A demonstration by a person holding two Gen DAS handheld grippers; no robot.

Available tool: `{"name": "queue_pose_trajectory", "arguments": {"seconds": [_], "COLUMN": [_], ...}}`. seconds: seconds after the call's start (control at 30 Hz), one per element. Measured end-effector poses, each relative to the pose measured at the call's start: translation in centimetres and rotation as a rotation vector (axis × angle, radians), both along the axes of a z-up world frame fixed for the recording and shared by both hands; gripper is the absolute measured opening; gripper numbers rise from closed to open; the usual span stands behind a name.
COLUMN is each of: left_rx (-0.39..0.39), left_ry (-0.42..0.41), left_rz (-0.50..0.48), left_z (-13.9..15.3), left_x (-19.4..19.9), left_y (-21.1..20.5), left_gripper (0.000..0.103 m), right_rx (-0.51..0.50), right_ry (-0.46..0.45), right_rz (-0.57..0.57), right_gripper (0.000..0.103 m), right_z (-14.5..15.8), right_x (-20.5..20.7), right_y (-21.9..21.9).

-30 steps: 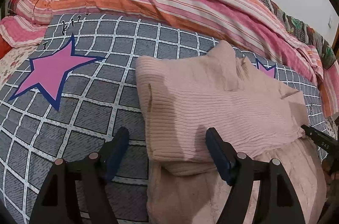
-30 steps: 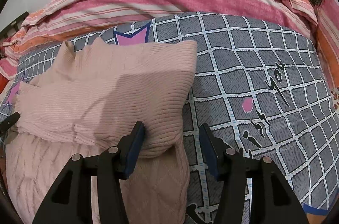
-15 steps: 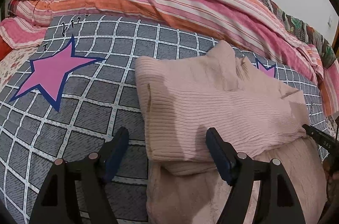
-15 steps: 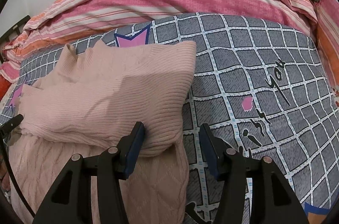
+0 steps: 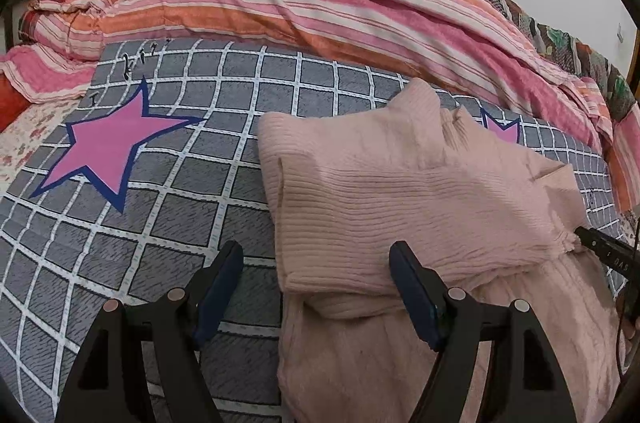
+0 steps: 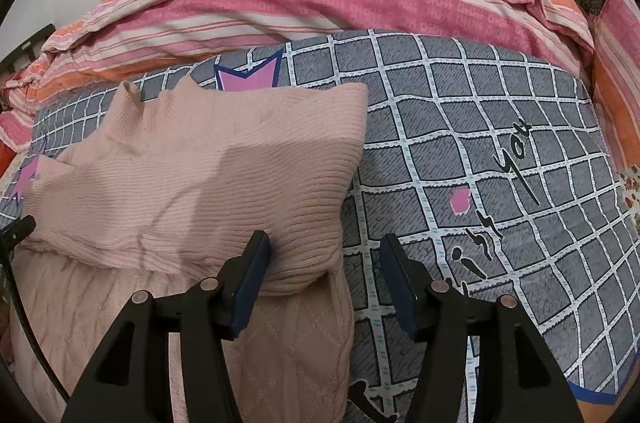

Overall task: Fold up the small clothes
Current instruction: 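Grasp the sweater hem with the right tool while the left tool grasps it too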

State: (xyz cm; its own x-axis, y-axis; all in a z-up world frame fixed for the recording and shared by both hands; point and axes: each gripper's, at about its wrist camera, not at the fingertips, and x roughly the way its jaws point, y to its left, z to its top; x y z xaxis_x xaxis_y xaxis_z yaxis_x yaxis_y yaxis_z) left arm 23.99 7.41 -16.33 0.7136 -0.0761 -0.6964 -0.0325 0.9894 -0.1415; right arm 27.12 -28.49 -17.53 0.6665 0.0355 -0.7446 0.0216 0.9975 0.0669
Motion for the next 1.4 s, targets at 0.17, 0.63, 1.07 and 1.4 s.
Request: {"name": "queue_pose_trajectory", "arguments": {"seconds": [0.17,0.63,1.07,1.4], "left_rx": [0.009,0.049,-0.087,-0.117], "left_ry": [-0.006,-0.049,-0.036,-0.033], "left_rz": [0.007,0.003,-0.043,-0.129], "left_z": [0.2,1.2,0.5,-1.5], "left_x": [-0.5,-3.8,-12.0,-21.4], "left_y": [0.1,-0.8,0.9,0.5], "left_gripper": [0.077,0.077,0.076,0.075], "right_rx": [-0.014,0.030,0.118,0.124], "right_ry": [-0.026,-0.106,-0.060,-0.056], "right_rz": [0.007,-0.039,-0.024,0.104], "right_gripper": [0.058,0.058,0.058,0.046], "right_z": [0.8,3.3,2.3,-0.2], "right_x": [-0.8,-7.0,-17.5,-25.4], "right_y": [0.0,-0.7,-1.4,0.8]}}
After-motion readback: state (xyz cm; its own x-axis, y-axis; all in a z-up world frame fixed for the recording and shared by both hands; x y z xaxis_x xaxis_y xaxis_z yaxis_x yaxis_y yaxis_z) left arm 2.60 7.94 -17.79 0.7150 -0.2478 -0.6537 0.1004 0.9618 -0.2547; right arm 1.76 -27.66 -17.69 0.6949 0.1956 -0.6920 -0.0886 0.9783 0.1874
